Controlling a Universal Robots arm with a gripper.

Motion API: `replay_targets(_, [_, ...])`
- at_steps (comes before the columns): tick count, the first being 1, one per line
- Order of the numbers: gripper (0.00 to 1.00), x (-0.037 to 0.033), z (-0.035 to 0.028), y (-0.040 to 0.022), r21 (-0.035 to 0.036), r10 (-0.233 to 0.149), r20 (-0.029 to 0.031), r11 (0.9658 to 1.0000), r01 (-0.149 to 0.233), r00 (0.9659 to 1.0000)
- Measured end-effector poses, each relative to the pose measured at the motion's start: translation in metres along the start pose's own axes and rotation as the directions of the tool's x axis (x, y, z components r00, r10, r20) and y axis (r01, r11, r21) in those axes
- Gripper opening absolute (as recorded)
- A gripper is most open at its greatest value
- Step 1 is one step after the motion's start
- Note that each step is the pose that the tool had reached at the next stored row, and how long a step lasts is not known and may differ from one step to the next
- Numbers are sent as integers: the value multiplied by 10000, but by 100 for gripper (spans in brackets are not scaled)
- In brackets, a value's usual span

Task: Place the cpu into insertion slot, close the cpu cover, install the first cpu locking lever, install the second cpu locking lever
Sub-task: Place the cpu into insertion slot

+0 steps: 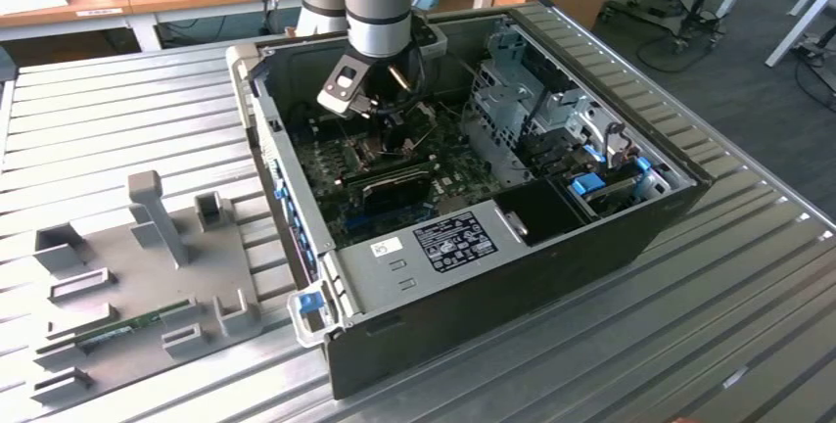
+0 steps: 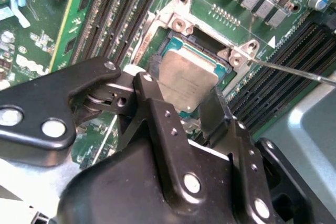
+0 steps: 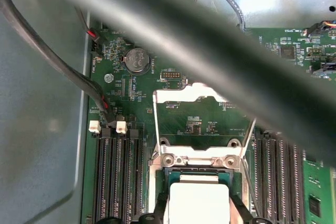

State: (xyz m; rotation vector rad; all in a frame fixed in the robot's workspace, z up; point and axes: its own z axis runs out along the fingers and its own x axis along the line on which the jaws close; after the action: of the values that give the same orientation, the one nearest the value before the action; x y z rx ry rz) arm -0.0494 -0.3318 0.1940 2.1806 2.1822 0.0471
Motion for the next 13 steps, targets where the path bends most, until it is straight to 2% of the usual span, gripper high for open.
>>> replay_targets(2, [54, -2, -2, -1, 6, -1, 7, 10000, 1, 10000])
replay_targets(3, [60, -3, -4, -2, 10, -1, 13, 10000, 1, 10000])
replay_targets(9, [60, -2, -3, -2, 10, 0, 13, 10000, 0, 10000])
replay_targets(13, [60, -3, -26, 0, 10, 0, 13, 10000, 0, 10000])
